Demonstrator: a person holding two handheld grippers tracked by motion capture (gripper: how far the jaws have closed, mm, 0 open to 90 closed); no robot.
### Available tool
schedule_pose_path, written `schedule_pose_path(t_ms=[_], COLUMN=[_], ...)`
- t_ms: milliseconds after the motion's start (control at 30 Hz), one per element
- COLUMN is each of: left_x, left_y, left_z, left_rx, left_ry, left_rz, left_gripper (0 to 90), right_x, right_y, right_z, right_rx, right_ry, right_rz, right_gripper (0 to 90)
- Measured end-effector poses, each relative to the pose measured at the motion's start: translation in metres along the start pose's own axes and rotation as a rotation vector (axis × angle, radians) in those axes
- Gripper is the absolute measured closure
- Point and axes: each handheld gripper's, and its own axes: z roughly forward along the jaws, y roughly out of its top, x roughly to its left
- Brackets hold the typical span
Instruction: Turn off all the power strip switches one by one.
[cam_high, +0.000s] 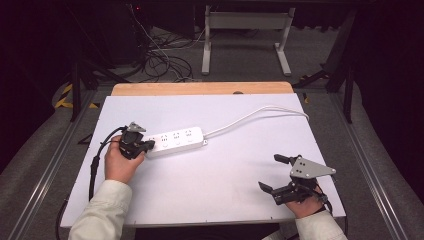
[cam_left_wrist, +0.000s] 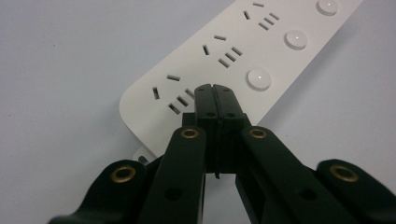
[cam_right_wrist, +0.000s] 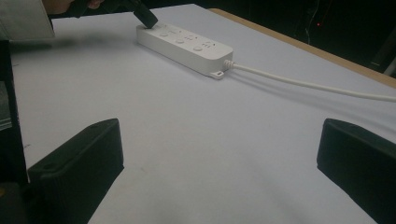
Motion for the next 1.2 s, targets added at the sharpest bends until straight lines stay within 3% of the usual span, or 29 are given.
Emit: schedule_pose_path(t_ms=[600,700,933,1000,1033,1067,1100,1200], left_x=[-0.001,-0.001,-0.003,-0.005,-0.009,-0.009,-0.011,-0.015], left_y=[-0.003,-0.004,-0.005,-0.006,-0.004,-0.004,0.002,0.006], left_z=[0.001,0.001,0.003,0.003,-0.001,-0.001,-0.008,-0.012], left_rx=[-0.020,-0.027,-0.033,-0.044,-0.057,-0.057,-0.110,-0.131], left_ry=[-0.012,-0.022,0.005,0.016,0.059,0.059,0.024,0.003], left_rz=[-0.022,-0.040,-0.031,-0.014,-0.034,-0.034,-0.032,-0.031], left_gripper=[90.0,90.0,90.0,90.0,90.0,90.0,90.0,90.0], right_x=[0.001,0.001,0.001,0.001,0.001,0.001,0.001,-0.001], right_y=[0.000,0.000,0.000,0.000,0.000,0.000,0.000,-0.001], right_z=[0.000,0.000,0.001,0.001,0.001,0.001,0.001,0.002], right_rx=[-0.001,-0.001,0.001,0.003,0.003,0.000,-0.003,0.004], right_ry=[0.010,0.009,0.012,0.011,0.011,0.011,0.011,0.010], right_rz=[-0.003,-0.002,-0.002,-0.002,-0.003,-0.003,0.000,0.004], right_gripper=[0.9,0.9,0.9,0.9,0.9,0.9,0.9,0.9])
